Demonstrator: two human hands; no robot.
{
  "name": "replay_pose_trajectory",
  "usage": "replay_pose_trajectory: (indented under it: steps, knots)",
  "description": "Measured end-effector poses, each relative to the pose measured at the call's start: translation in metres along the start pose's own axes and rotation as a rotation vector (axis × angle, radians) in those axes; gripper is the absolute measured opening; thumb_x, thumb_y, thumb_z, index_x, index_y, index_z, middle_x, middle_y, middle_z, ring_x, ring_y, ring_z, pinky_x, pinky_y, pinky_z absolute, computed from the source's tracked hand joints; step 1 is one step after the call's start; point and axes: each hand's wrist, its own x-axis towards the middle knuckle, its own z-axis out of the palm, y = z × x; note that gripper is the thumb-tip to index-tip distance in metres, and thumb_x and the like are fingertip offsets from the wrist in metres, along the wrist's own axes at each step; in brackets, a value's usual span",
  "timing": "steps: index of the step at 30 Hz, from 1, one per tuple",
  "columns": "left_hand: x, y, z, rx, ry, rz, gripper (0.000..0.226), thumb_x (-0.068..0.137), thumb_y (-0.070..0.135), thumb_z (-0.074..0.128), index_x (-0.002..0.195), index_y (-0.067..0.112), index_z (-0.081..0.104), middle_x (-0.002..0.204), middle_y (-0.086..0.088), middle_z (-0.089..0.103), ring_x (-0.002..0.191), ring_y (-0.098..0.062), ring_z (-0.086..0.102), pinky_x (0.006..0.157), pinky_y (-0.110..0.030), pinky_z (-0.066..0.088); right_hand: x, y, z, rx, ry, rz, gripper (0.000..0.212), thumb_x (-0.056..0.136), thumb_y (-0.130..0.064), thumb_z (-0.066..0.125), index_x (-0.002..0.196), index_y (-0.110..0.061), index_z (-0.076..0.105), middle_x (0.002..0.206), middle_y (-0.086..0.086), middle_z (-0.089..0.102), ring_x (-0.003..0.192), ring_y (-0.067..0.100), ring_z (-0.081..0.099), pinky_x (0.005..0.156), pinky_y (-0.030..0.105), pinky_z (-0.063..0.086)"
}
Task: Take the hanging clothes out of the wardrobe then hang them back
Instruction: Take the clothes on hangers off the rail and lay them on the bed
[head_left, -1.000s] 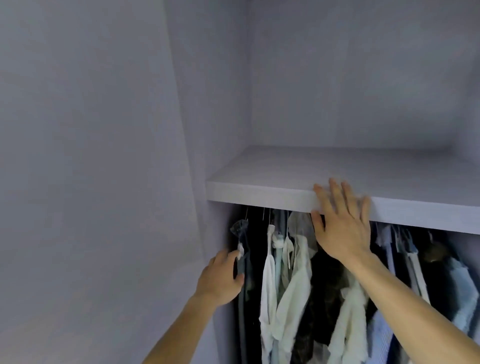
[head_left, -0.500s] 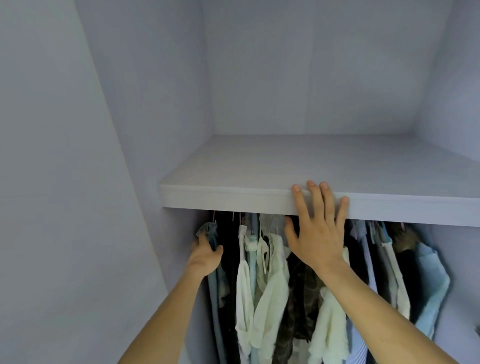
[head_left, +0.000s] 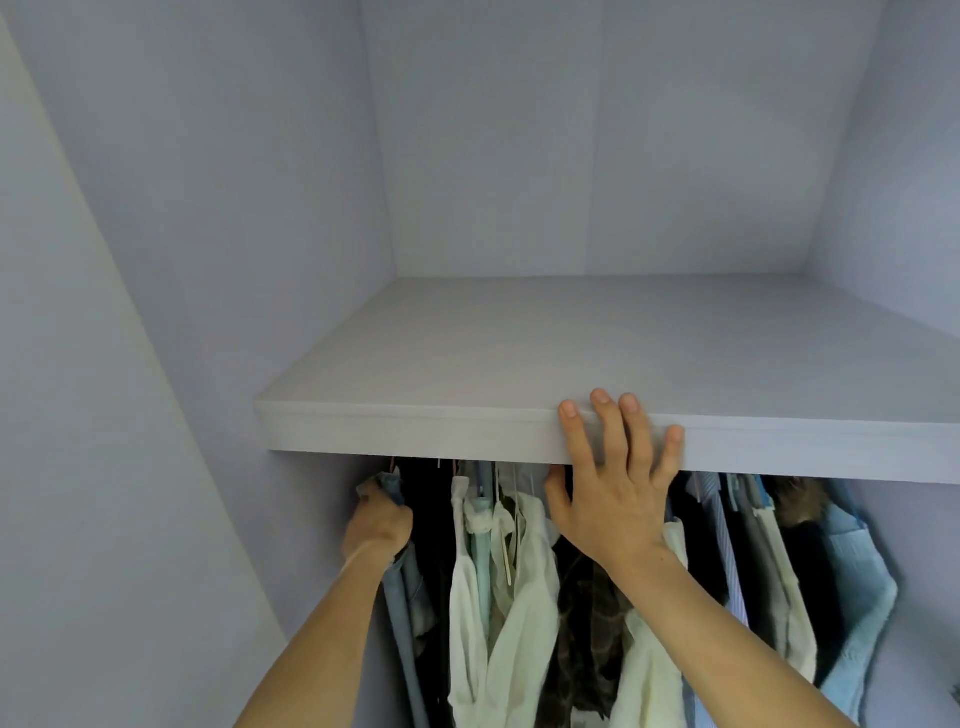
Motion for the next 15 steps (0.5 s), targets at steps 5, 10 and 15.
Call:
replay_pose_trajectory:
  steps: [5, 10, 15]
  knots:
    - [0.001, 0.001, 0.009, -0.038, 0.138, -0.058, 0.033, 0.101, 0.03, 0.034, 0.123, 0.008, 0.049, 0.126, -0.022, 0.059, 0.116, -0.04, 0.056, 0.09, -0.041, 0.043, 0.0, -0.001, 0.006, -0.001, 0.047, -0.003, 0.091, 0.079, -0.033, 0.057, 0.159, -0.025, 0.015, 0.158, 0.008, 0.021, 0.153, 0.025, 0.005, 0.12, 0.056, -0.001]
    - [0.0, 0.001, 0.012, -0.276, 0.042, -0.039, 0.039, 0.097, 0.028, 0.043, 0.131, 0.012, 0.048, 0.124, -0.018, 0.059, 0.109, -0.036, 0.057, 0.09, -0.037, 0.045, 0.0, 0.0, 0.008, -0.009, 0.046, -0.005, 0.094, 0.077, -0.032, 0.058, 0.159, -0.026, 0.013, 0.158, 0.008, 0.018, 0.153, 0.025, 0.003, 0.12, 0.055, -0.002]
    - [-0.001, -0.008, 0.002, -0.328, -0.065, 0.041, 0.042, 0.096, 0.037, 0.057, 0.131, 0.014, 0.054, 0.121, -0.011, 0.062, 0.106, -0.027, 0.058, 0.087, -0.029, 0.044, 0.0, -0.001, 0.005, -0.013, 0.026, -0.003, 0.089, 0.081, -0.033, 0.053, 0.159, -0.026, 0.012, 0.159, 0.008, 0.018, 0.153, 0.024, 0.0, 0.12, 0.055, -0.004]
